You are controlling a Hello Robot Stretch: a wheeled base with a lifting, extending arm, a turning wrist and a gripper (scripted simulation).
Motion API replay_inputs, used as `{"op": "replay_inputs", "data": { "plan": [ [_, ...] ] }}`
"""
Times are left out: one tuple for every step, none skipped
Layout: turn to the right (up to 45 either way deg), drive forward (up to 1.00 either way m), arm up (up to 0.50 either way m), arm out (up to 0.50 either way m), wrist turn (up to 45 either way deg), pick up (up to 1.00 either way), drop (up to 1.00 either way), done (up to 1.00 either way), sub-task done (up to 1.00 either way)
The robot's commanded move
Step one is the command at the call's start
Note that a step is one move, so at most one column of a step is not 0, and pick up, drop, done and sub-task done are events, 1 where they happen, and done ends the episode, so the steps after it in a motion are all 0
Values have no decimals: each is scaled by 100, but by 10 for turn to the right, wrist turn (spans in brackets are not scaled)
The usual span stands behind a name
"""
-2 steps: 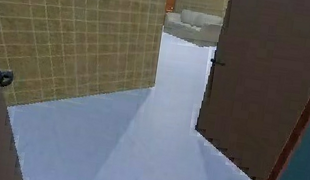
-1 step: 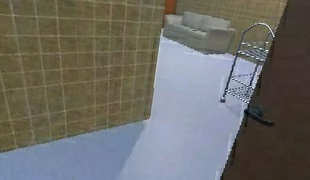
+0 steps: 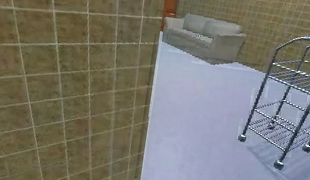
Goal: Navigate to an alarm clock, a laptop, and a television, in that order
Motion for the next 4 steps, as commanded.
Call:
{"op": "replay_inputs", "data": {
  "plan": [
    [0, 45, 0, 0, 0, 0, 0, 0, 0],
    [450, 0, 0, 0, 0, 0, 0, 0, 0],
    [90, 0, 0, 0, 0, 0, 0, 0, 0],
    [0, 75, 0, 0, 0, 0, 0, 0, 0]
  ]
}}
